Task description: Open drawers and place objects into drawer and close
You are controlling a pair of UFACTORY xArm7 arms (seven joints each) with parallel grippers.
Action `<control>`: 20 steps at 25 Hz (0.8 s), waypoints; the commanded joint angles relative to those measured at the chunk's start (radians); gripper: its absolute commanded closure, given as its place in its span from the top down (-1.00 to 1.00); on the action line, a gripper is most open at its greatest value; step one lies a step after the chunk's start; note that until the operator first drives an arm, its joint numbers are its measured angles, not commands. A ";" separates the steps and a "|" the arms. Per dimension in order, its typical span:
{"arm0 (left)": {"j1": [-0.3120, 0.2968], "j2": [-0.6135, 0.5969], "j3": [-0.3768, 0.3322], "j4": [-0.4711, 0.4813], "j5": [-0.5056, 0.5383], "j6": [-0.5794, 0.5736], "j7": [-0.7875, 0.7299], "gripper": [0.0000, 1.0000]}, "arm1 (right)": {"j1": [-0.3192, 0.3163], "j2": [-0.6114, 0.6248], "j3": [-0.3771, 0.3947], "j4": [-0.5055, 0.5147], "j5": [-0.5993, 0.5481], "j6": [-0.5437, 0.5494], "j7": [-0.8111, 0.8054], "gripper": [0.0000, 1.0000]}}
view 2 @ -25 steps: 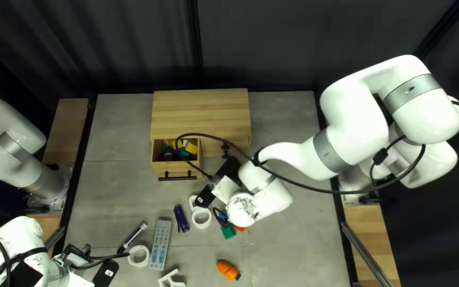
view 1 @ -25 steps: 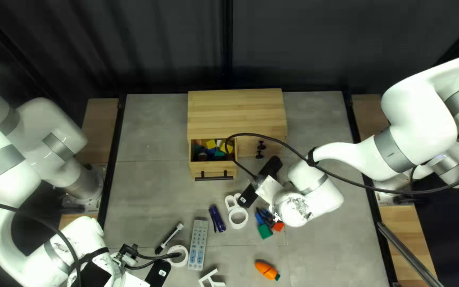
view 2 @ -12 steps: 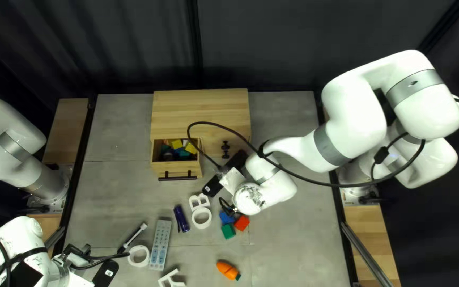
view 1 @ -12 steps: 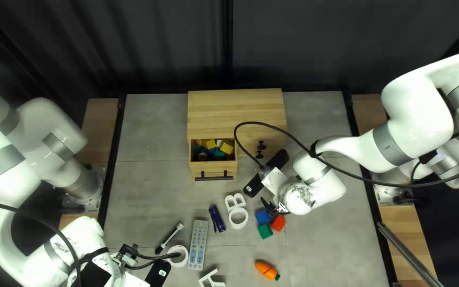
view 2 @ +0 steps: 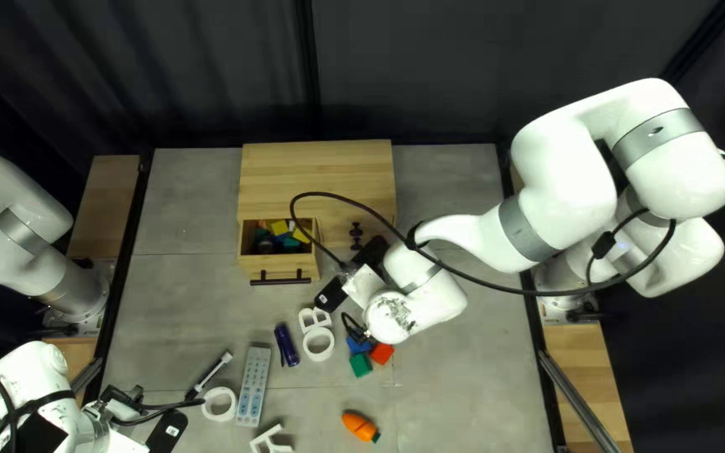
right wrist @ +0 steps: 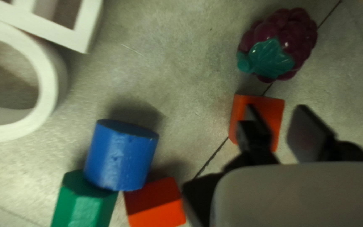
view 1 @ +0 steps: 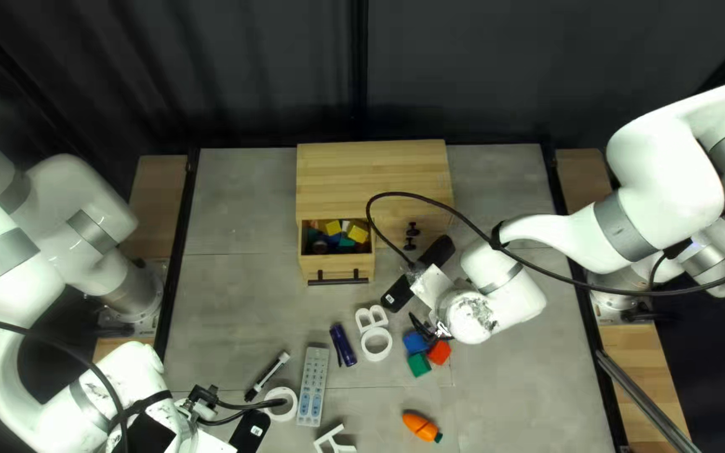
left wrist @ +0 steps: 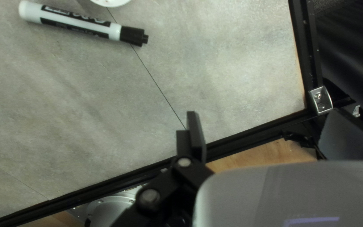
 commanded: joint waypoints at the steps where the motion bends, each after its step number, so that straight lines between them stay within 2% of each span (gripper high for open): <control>1: 0.000 0.000 0.000 0.000 0.000 0.000 0.000 1.00 | 0.021 -0.039 0.011 0.020 -0.012 0.072 0.008 -1.00; 2: 0.000 0.000 0.000 0.000 0.000 0.000 0.000 1.00 | 0.024 -0.047 0.013 0.020 -0.012 0.086 0.009 -0.84; 3: 0.000 0.000 0.000 0.000 0.000 0.000 0.000 1.00 | 0.025 -0.051 0.014 0.018 -0.013 0.091 0.010 0.72; 4: 0.000 0.000 0.000 0.000 0.000 0.000 0.000 1.00 | 0.028 -0.058 0.015 0.006 -0.018 0.087 0.018 1.00; 13: 0.000 0.000 0.000 0.000 0.000 0.000 0.000 1.00 | 0.024 -0.059 0.003 -0.088 -0.078 -0.036 0.078 1.00; 20: 0.000 0.000 0.000 0.000 0.000 0.000 0.000 1.00 | 0.018 -0.045 -0.005 -0.103 -0.102 -0.082 0.092 1.00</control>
